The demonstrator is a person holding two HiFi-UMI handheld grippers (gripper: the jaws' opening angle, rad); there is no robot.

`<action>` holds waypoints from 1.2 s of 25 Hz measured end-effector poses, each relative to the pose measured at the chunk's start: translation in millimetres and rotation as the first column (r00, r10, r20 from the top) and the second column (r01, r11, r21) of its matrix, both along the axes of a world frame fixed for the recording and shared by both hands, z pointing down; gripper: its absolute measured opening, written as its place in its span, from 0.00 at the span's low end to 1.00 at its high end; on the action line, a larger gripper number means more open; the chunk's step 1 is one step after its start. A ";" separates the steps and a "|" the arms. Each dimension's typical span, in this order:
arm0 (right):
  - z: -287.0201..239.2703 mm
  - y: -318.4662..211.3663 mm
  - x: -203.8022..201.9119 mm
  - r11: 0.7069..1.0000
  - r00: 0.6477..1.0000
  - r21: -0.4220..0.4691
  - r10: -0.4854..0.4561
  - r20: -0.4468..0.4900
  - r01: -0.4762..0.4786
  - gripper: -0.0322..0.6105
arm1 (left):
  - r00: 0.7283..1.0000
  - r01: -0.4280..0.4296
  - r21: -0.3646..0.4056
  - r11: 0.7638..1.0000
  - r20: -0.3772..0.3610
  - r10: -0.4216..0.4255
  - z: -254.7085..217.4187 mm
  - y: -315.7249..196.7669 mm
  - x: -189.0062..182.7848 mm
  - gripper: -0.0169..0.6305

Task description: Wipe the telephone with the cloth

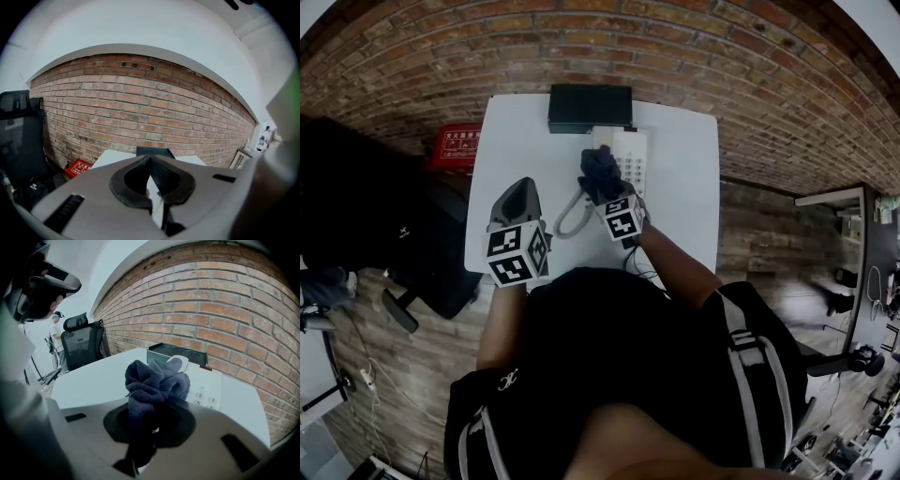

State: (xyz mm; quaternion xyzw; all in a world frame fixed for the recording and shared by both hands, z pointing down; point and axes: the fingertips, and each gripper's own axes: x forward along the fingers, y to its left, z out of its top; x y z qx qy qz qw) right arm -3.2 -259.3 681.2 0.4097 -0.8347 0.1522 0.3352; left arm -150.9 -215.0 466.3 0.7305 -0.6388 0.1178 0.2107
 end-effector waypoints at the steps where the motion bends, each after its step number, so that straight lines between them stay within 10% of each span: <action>1: 2.0 3.1 0.3 1.000 1.000 -0.007 -0.008 0.002 0.008 0.10 | 1.000 -0.001 0.000 1.000 0.002 0.001 0.1 0.7 0.5 0.02; 14: 38.2 50.4 9.7 0.987 0.995 -0.143 -0.082 -0.052 0.074 0.10 | 1.000 0.002 -0.006 1.000 0.003 -0.002 0.1 6.4 6.8 0.02; 30: 34.9 15.1 51.9 0.982 0.996 -0.165 0.089 -0.018 -0.091 0.10 | 1.000 -0.004 -0.033 0.999 0.006 0.004 8.9 5.3 10.4 0.02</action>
